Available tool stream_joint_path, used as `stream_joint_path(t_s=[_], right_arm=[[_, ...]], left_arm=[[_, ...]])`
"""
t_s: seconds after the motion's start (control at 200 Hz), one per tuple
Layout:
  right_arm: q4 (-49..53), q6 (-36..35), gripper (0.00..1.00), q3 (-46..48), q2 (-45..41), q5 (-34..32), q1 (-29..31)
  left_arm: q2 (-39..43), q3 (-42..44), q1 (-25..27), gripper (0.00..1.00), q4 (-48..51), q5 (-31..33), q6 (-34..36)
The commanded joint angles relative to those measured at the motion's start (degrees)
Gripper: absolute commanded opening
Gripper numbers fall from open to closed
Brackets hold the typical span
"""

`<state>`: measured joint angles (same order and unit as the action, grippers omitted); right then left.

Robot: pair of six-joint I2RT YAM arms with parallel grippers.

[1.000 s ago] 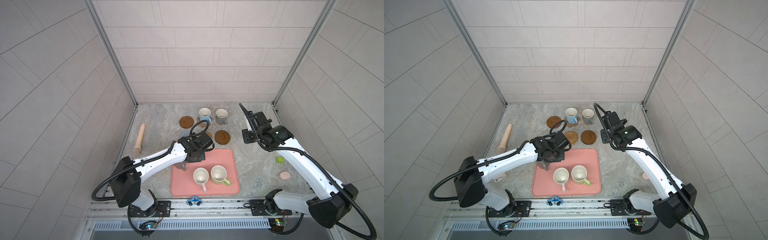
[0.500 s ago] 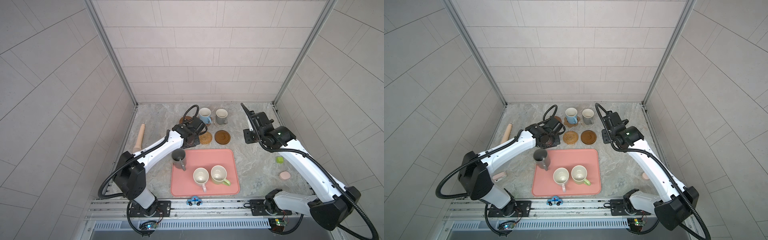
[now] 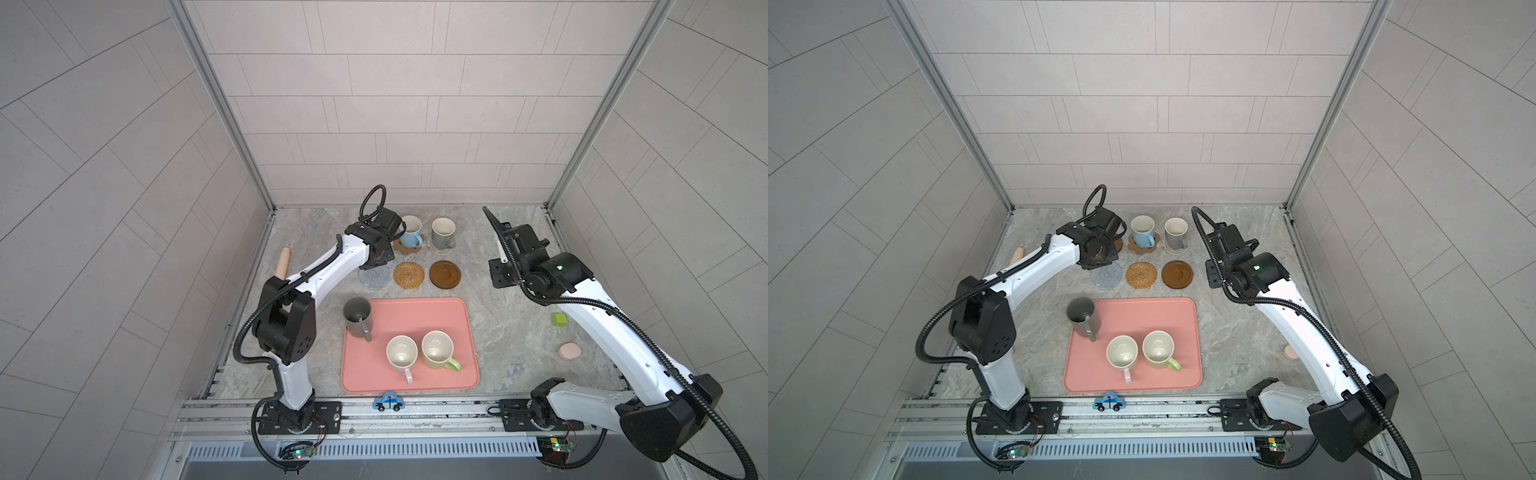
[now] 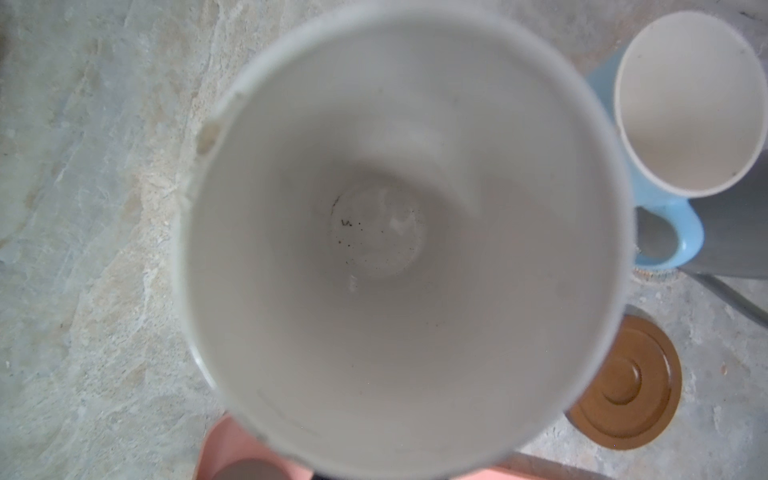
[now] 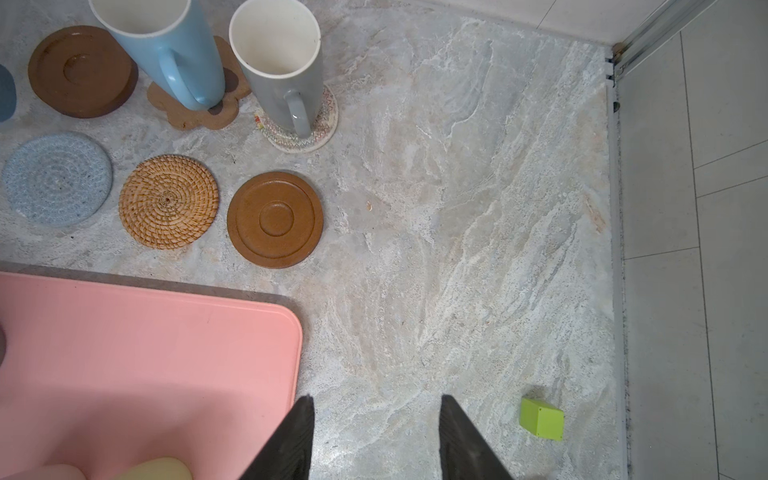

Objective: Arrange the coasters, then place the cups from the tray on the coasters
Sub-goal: 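Lift the white mug with the left gripper toward the far brown wooden coaster, then lower the held mug onto the brown wooden coaster and open the left gripper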

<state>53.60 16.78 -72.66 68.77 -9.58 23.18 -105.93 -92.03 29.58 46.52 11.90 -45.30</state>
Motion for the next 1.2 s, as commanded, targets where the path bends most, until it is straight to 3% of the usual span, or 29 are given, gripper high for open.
stream_joint_path(t_s=[0.0,0.525,1.196], right_arm=[[2.02,0.41,0.51,-0.64,-1.61,-1.48,-0.33],[3.99,0.11,0.51,-1.34,-1.97,-3.03,-0.59],[4.25,0.41,0.51,-1.62,-0.99,-2.65,-0.68]], left_arm=[[-2.26,-4.78,-1.10,0.11,-1.91,2.57,0.98],[-16.22,-19.85,-3.39,0.11,-0.18,3.60,2.09],[-19.34,-20.74,-4.26,0.11,0.22,5.65,0.81]])
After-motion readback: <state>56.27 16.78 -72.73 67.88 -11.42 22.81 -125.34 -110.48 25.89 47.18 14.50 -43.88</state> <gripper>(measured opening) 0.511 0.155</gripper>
